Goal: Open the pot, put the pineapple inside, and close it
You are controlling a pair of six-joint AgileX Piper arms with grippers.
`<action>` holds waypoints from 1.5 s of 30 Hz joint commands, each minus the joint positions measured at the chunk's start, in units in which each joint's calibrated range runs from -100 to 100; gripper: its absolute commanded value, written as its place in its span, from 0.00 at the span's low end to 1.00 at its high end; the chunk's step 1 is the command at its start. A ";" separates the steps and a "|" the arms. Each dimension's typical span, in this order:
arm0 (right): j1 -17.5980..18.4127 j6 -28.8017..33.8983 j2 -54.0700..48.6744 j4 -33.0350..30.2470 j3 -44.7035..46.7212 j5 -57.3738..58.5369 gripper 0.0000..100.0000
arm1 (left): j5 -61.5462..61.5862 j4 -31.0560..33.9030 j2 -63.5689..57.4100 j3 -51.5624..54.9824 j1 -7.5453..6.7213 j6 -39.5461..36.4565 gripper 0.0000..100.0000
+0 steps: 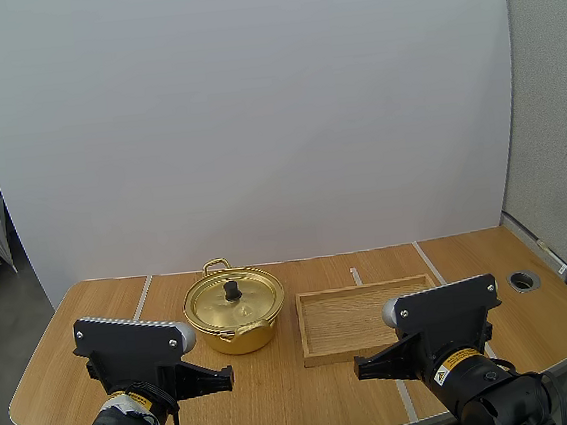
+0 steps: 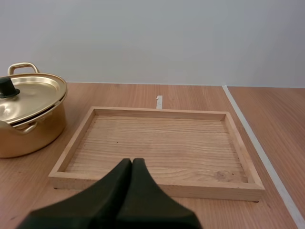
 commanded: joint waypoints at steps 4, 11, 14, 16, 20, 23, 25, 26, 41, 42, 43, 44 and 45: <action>-0.21 -0.32 -0.37 -0.39 0.00 -0.26 0.00 | -2.25 -0.06 -0.20 0.09 0.12 -0.56 0.00; -0.21 -0.32 -0.37 -0.39 0.00 -0.26 0.00 | -2.25 -0.06 -0.20 0.09 0.12 -0.56 0.00; -0.21 -0.32 -0.37 -0.39 0.00 -0.26 0.00 | -2.25 -0.06 -0.20 0.09 0.12 -0.56 0.00; -0.21 -0.32 -0.37 -0.39 0.00 -0.26 0.00 | -2.22 -0.06 -0.20 0.09 0.12 -0.56 0.00; -0.21 -0.32 -0.37 0.00 0.00 -0.42 0.00 | -2.22 -0.06 -0.20 0.09 0.12 -0.56 0.00; -0.21 -0.32 -0.37 0.00 0.00 -0.42 0.00 | -2.22 -0.06 -0.20 0.09 0.12 -0.56 0.00; -0.21 -0.32 -0.37 0.11 0.00 -0.39 0.00 | -2.22 -0.06 -0.20 0.09 0.12 -0.56 0.00; -0.21 -0.32 -0.37 0.11 0.00 -0.39 0.00 | -2.22 -0.06 -0.20 0.09 0.12 -0.56 0.00; -0.21 -0.32 -0.37 0.11 0.00 -0.39 0.00 | -2.22 -0.06 -0.20 0.09 0.12 -0.56 0.00; -0.21 -0.32 -0.37 0.11 0.00 -0.39 0.00 | -2.22 -0.06 -0.20 0.09 0.12 -0.56 0.00; -0.21 -0.32 -0.37 0.11 0.00 -0.39 0.00 | -2.22 -0.06 -0.20 0.09 0.12 -0.56 0.00; -0.21 -0.32 -0.37 0.11 0.00 -0.39 0.00 | -2.22 -0.06 -0.20 0.09 0.12 -0.56 0.00; -0.21 -0.32 -0.37 0.11 0.00 -0.39 0.00 | -2.22 -0.06 -0.20 0.09 0.12 -0.56 0.00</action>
